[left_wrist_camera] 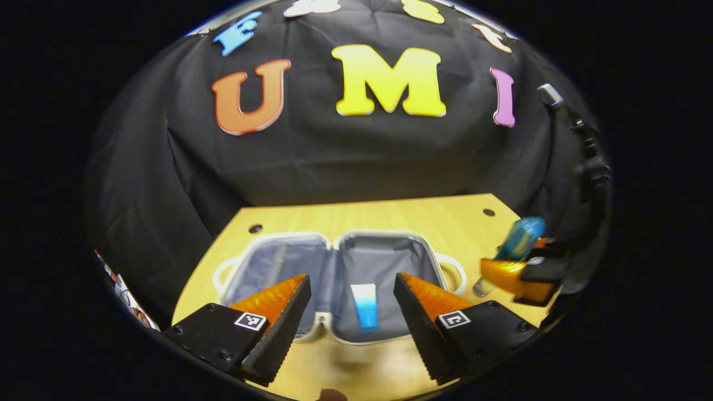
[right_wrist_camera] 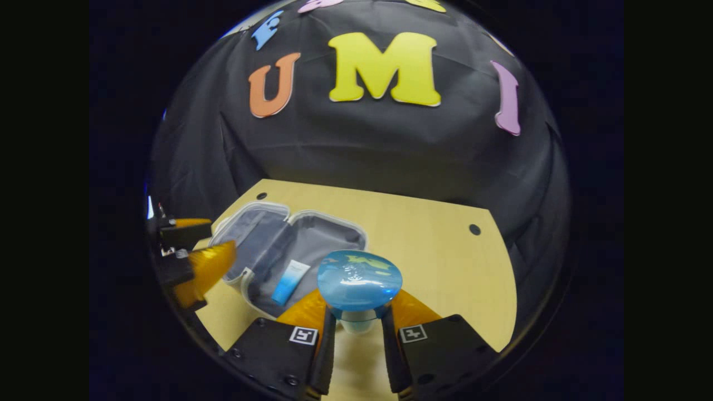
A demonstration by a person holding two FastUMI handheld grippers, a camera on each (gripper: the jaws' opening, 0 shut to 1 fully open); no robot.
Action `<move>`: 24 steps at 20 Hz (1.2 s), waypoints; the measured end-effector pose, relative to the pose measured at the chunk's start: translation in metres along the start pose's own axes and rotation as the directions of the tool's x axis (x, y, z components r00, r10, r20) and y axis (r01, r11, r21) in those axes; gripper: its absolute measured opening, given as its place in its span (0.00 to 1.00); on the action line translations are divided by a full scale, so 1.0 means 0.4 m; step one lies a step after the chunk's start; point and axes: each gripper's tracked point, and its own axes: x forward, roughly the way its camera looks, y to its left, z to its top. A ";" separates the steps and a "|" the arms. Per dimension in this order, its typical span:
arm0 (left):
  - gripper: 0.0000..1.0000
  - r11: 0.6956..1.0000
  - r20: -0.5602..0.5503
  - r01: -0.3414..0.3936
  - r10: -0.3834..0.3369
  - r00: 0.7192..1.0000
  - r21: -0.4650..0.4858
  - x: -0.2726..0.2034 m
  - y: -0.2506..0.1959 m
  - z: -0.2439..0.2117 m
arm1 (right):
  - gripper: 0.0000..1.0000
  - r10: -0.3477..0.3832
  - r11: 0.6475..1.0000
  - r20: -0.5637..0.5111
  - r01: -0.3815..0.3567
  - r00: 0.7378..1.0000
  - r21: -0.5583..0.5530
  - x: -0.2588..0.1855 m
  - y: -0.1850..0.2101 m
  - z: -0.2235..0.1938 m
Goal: First open the suitcase, pack the skin care products into it, and then close the suitcase.
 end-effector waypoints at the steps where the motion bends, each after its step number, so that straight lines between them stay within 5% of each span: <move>1: 0.95 1.000 0.028 -0.021 0.021 0.999 -0.008 -0.027 0.030 0.005 | 0.36 0.023 1.000 -0.018 -0.023 1.000 -0.001 0.030 0.044 -0.012; 7: 0.99 0.997 0.176 -0.078 0.080 0.981 -0.018 -0.146 0.174 0.057 | 0.36 0.062 0.997 -0.195 -0.051 0.979 0.060 0.187 0.195 -0.139; 14: 0.99 0.994 0.208 -0.086 0.099 0.973 -0.067 -0.196 0.250 0.058 | 0.36 0.001 0.995 -0.303 0.031 0.953 0.100 0.266 0.184 -0.189; 17: 0.99 0.993 0.182 -0.077 0.093 0.979 -0.092 -0.186 0.266 0.025 | 0.36 -0.006 0.982 -0.327 0.067 0.945 0.175 0.313 0.170 -0.165; 24: 0.99 0.981 0.092 -0.057 0.075 0.993 -0.183 -0.156 0.309 -0.054 | 0.36 -0.065 0.950 -0.470 0.198 0.880 0.240 0.415 0.156 -0.211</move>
